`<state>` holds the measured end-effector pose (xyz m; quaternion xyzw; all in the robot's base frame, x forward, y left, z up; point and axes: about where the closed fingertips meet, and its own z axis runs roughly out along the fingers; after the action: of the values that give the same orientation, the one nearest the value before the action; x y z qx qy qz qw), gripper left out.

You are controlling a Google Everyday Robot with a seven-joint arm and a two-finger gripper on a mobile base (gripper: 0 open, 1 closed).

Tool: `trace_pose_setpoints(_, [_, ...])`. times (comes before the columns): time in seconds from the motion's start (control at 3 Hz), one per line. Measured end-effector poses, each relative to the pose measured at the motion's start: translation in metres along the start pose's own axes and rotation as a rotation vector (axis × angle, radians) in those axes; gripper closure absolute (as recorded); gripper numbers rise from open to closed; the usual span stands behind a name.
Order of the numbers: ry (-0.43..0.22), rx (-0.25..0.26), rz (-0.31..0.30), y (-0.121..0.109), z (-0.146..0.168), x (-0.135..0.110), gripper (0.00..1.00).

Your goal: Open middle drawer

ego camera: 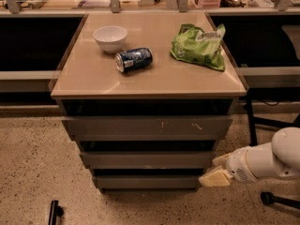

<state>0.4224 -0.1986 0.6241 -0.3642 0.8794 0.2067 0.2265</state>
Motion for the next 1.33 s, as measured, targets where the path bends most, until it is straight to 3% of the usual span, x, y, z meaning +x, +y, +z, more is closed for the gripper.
trace_pose_setpoints(0.67, [0.0, 0.0, 0.0, 0.0, 0.0, 0.0, 0.88])
trace_pose_setpoints(1.0, [-0.033, 0.002, 0.035, -0.011, 0.018, 0.005, 1.0])
trace_pose_setpoints(1.33, [-0.126, -0.009, 0.043, -0.025, 0.055, 0.005, 1.0])
